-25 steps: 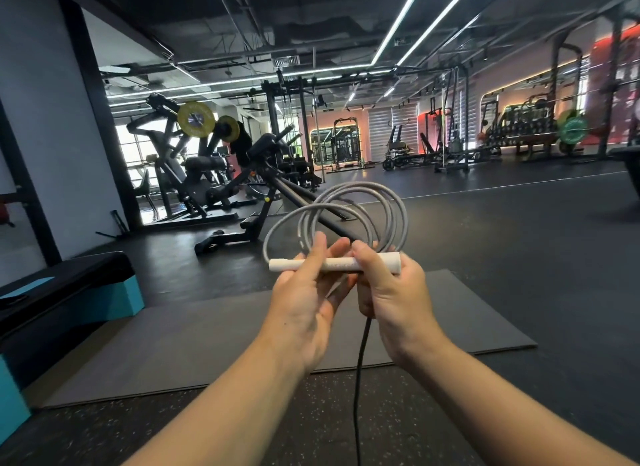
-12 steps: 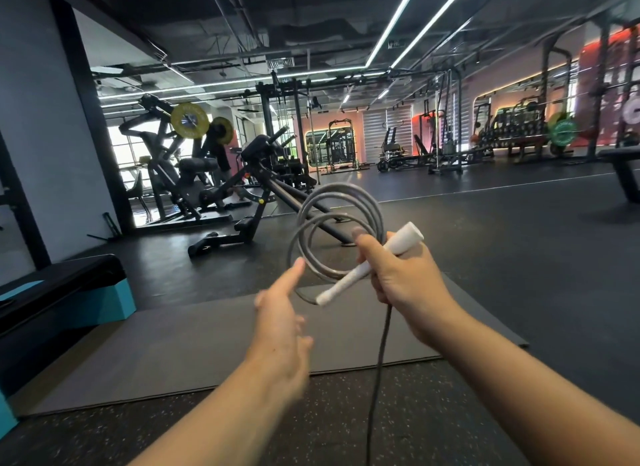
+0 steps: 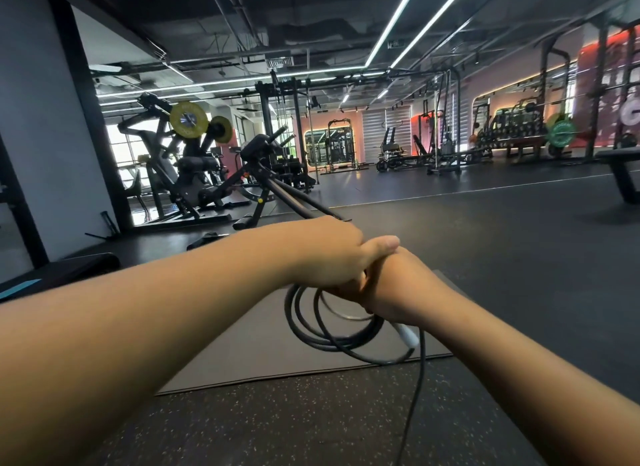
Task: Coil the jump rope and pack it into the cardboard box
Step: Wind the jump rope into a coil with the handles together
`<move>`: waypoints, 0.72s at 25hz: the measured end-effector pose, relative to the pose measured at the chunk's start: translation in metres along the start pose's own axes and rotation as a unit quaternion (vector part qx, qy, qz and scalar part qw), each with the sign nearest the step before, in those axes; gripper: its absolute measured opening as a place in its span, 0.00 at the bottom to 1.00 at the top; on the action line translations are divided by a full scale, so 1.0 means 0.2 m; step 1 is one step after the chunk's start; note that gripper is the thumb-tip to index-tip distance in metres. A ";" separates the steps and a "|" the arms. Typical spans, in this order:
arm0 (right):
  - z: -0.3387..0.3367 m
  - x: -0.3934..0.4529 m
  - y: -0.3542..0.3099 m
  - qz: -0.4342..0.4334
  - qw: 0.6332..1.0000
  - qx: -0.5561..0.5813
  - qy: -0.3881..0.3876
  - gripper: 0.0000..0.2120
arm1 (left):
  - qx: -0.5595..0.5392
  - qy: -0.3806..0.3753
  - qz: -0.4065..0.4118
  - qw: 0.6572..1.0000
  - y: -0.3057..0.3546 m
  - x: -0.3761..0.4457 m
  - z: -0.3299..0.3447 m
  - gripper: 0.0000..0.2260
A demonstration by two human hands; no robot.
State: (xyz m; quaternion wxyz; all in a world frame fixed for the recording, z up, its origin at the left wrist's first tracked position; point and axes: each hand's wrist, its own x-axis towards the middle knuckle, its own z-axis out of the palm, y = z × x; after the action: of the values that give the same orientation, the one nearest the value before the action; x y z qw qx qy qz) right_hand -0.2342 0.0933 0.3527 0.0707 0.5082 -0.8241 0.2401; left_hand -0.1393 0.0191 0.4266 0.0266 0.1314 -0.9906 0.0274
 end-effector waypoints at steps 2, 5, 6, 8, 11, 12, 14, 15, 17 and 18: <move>-0.02 -0.01 -0.04 -0.034 0.999 0.012 0.027 0.14 | -0.010 -0.009 0.010 1.000 -0.06 0.00 0.02 0.29; -0.05 0.00 -0.02 -0.036 0.997 0.068 -0.008 0.11 | -0.008 0.008 0.039 0.999 -0.14 -0.02 0.05 0.27; -0.05 0.00 -0.01 -0.035 0.996 0.079 -0.016 0.08 | 0.003 0.007 0.044 0.999 -0.15 -0.02 0.07 0.25; -0.06 0.01 0.01 -0.038 0.995 0.083 -0.028 0.12 | -0.008 -0.009 0.046 0.999 -0.16 -0.04 0.09 0.22; -0.08 0.00 0.03 -0.048 0.993 0.077 -0.074 0.14 | -0.051 -0.033 0.040 0.997 -0.17 -0.09 0.09 0.20; -0.08 0.00 0.04 -0.052 0.992 0.073 -0.088 0.14 | -0.063 -0.046 0.032 0.996 -0.16 -0.10 0.09 0.19; -0.05 0.01 0.03 -0.072 0.993 0.031 -0.084 0.15 | -0.102 -0.087 -0.001 0.991 -0.15 -0.08 0.09 0.17; -0.02 0.02 0.02 -0.083 0.994 0.005 -0.073 0.16 | -0.134 -0.114 -0.025 0.984 -0.14 -0.07 0.08 0.16; 0.03 0.04 0.01 -0.100 0.993 -0.027 -0.053 0.20 | -0.159 -0.137 -0.051 0.976 -0.12 -0.04 0.08 0.16; 0.05 0.04 0.01 -0.106 0.993 -0.027 -0.047 0.23 | -0.156 -0.127 -0.044 0.979 -0.12 -0.03 0.09 0.16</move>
State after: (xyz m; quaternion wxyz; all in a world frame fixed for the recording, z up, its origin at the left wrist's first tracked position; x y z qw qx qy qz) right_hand -0.2387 0.0822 0.3469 0.0706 0.6016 -0.7740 0.1845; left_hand -0.1278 -0.0038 0.4100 -0.0779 0.1719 -0.9712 -0.1452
